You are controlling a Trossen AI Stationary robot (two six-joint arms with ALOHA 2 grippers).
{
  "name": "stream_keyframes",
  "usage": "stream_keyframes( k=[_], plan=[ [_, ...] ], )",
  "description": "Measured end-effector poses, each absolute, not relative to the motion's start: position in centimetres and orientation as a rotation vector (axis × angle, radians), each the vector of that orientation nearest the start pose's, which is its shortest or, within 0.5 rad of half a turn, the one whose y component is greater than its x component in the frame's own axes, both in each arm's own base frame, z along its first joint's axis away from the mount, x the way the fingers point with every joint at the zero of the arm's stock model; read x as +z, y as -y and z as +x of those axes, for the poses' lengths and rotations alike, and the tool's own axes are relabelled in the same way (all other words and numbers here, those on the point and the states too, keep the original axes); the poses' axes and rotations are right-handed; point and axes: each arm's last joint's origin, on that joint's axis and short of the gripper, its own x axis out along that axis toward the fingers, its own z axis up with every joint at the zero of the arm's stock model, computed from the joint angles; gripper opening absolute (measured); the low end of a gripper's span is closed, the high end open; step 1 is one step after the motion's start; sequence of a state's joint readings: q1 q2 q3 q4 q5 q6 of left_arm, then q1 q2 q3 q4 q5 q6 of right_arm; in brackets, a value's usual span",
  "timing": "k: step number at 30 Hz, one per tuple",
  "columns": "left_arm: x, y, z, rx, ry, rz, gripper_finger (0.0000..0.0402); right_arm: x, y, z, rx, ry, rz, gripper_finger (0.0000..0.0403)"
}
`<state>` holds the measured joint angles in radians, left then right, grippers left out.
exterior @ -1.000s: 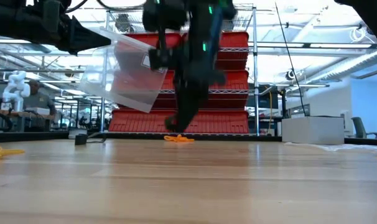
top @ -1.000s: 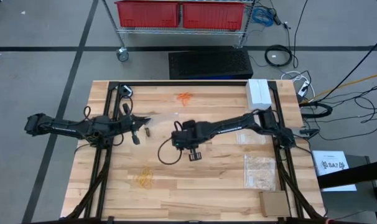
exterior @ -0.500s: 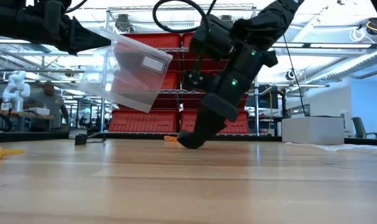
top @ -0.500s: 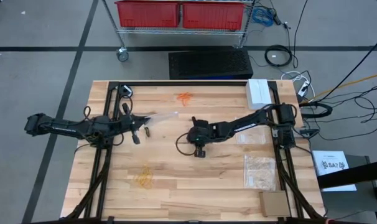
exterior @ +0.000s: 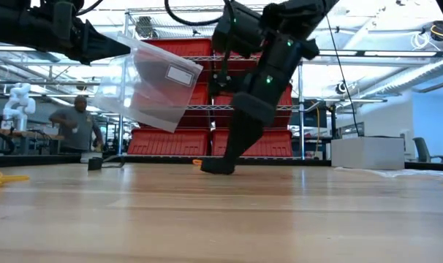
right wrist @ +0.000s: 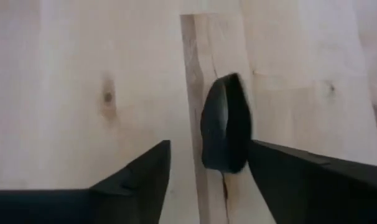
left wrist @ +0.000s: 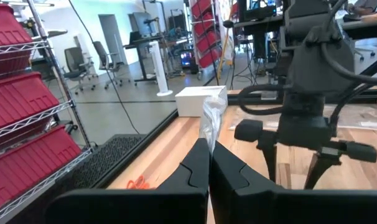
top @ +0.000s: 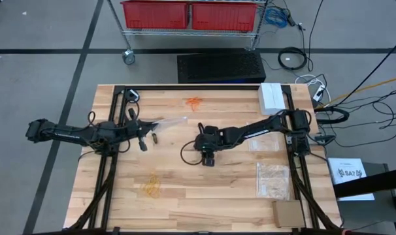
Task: Sort rubber bands
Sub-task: Put the black rubber band on the zip bag
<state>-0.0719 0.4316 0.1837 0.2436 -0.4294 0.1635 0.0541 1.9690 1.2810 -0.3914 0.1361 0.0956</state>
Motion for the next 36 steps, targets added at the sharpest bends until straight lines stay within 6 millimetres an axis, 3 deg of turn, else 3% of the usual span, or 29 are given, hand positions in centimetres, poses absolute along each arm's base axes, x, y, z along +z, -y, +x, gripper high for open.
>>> stream_keyframes(
  k=[7,14,22,27,33,36],
  plan=[
    [21.2,-0.3,12.7,0.356,-0.033,0.163,0.0,16.0,-3.1,39.7,-0.137,-1.069,-0.018,0.0224],
    [21.2,-0.3,12.7,0.356,-0.033,0.163,0.0,15.6,-1.5,39.8,-0.248,-1.073,0.042,0.0225],
    [21.2,-0.3,12.7,0.356,-0.033,0.163,0.0,14.0,-0.7,39.6,-0.225,-1.064,0.148,0.0215],
    [21.2,-0.3,12.7,0.355,-0.033,0.162,0.0,12.9,-0.8,39.1,-0.215,-1.032,0.203,0.0155],
    [21.2,-0.3,12.7,0.355,-0.033,0.162,0.0,13.0,-1.7,39.4,-0.215,-0.971,0.132,0.0016],
    [21.2,-0.3,12.7,0.355,-0.032,0.162,0.0,13.9,-2.3,39.7,-0.182,-0.957,0.088,0.0011]
  ],
)
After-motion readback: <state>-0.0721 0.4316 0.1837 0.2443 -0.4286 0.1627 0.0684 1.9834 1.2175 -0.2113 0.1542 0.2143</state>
